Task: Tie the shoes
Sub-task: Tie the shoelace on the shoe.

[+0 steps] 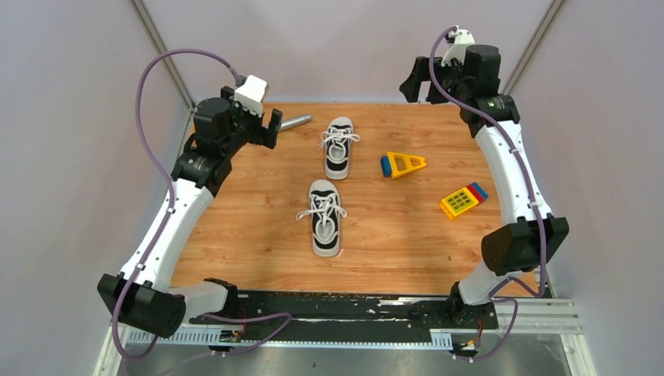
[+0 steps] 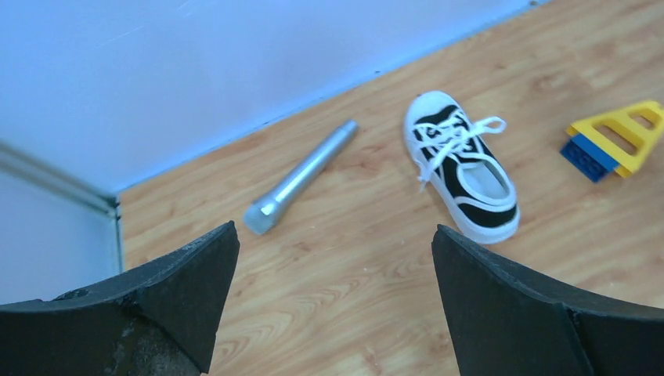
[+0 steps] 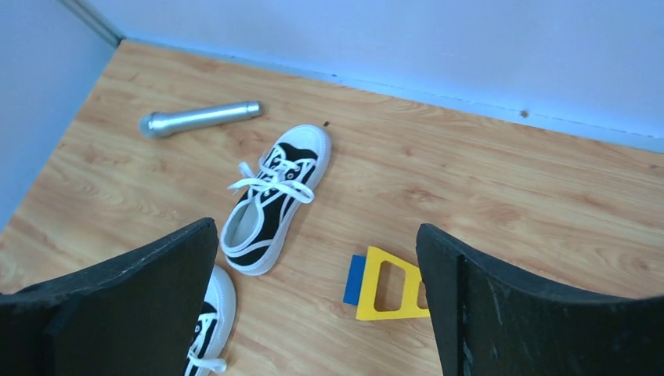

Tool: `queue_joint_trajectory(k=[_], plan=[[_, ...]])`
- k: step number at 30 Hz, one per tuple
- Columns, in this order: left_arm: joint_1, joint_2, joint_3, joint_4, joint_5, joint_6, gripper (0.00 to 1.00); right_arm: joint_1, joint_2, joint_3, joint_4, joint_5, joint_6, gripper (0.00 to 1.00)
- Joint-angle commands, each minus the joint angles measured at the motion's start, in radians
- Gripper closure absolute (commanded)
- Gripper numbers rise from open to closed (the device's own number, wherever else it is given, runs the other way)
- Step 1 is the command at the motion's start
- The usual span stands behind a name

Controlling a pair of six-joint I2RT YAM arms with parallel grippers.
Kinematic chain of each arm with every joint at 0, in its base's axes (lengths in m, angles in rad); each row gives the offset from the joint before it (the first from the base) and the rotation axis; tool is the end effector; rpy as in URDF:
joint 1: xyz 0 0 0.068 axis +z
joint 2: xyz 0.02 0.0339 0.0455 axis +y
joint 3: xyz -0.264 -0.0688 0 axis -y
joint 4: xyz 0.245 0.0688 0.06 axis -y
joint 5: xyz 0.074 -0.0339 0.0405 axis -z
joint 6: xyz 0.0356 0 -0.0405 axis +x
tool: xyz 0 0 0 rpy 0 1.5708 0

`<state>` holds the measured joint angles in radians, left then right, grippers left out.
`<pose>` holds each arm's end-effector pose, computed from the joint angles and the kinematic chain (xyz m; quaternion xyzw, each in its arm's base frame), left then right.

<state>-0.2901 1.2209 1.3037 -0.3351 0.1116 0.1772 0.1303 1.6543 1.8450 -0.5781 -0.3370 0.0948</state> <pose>0.2620 -0.0824 0.4143 0.2160 0.7599 -0.0785 0.6081 0.3662 0.0599 0.4413 -0.1080 0.8165 0.2001 0.5308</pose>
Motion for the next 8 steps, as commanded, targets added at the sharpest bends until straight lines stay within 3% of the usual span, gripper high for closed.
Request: queue_joint_trajectory(k=[1, 8], plan=[[0.015, 0.008, 0.009, 0.021, -0.164, -0.09, 0.0, 0.007, -0.088, -0.006, 0.04, 0.184, 0.038, 0.0], [0.016, -0.006, 0.009, -0.02, -0.083, -0.093, 0.0, 0.007, -0.153, -0.122, 0.063, 0.176, 0.033, 0.0]])
